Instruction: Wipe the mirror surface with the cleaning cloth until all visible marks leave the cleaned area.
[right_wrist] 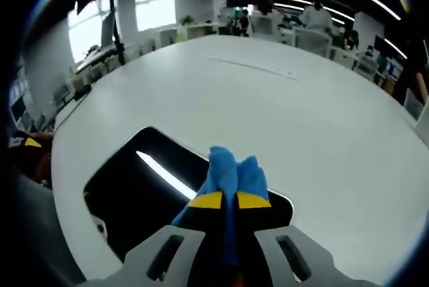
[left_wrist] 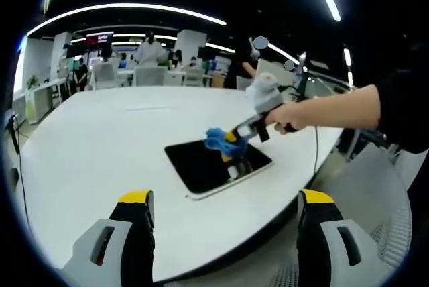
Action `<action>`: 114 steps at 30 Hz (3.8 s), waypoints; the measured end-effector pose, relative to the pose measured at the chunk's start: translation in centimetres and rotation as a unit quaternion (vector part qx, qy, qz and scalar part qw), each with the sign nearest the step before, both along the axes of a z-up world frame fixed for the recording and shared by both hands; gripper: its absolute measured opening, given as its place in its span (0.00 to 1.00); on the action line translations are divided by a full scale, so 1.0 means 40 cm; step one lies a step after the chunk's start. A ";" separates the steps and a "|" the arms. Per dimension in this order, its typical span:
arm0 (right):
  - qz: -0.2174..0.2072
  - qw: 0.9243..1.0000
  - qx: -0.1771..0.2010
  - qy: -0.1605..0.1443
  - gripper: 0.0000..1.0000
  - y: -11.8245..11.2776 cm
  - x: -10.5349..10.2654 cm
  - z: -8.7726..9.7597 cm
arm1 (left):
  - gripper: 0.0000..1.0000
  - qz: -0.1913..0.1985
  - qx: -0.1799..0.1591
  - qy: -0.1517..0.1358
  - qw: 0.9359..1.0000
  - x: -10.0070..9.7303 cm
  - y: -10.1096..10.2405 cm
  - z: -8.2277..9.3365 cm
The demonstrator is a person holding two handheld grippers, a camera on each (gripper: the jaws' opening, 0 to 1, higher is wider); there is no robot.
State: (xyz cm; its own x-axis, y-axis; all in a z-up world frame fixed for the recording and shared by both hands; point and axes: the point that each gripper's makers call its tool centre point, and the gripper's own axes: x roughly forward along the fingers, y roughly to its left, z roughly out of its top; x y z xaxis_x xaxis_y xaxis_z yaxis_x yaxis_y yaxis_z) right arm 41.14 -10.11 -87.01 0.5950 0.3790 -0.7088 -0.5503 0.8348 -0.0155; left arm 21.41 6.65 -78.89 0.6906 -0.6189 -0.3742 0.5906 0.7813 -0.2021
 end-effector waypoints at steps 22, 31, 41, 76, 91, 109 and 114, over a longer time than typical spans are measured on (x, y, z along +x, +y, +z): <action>0.079 0.997 -0.010 0.000 0.00 0.030 -0.147 0.003 | 0.88 0.004 -0.003 -0.006 1.000 0.002 0.004 0.004; 0.100 0.995 -0.011 0.005 0.00 0.037 -0.199 0.002 | 0.87 0.003 -0.002 -0.005 1.000 0.002 0.003 0.004; 0.114 0.993 -0.005 0.010 0.00 0.040 -0.247 0.002 | 0.87 0.005 -0.001 -0.004 1.000 0.002 0.003 0.003; 0.110 0.994 0.005 -0.004 0.00 0.041 -0.312 0.004 | 0.87 0.003 0.003 0.004 1.000 0.000 0.001 -0.002; 0.088 0.996 0.006 0.013 0.00 -0.029 -0.311 0.004 | 0.87 0.002 0.006 0.008 1.000 -0.001 0.001 -0.005; 0.052 0.998 -0.002 0.019 0.00 -0.113 -0.319 0.003 | 0.86 -0.001 0.006 0.009 1.000 -0.002 -0.001 -0.006; 0.046 0.999 0.000 0.018 0.00 -0.111 -0.317 0.003 | 0.86 -0.002 0.005 0.010 1.000 -0.003 -0.001 -0.006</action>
State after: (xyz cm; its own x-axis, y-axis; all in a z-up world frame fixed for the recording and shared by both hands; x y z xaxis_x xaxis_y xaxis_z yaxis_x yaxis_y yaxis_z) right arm 28.46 -14.56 -86.88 0.5313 0.4314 -0.7291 -0.6255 0.7802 0.0058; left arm 21.29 6.60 -79.14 0.6800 -0.6181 -0.3944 0.5903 0.7806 -0.2055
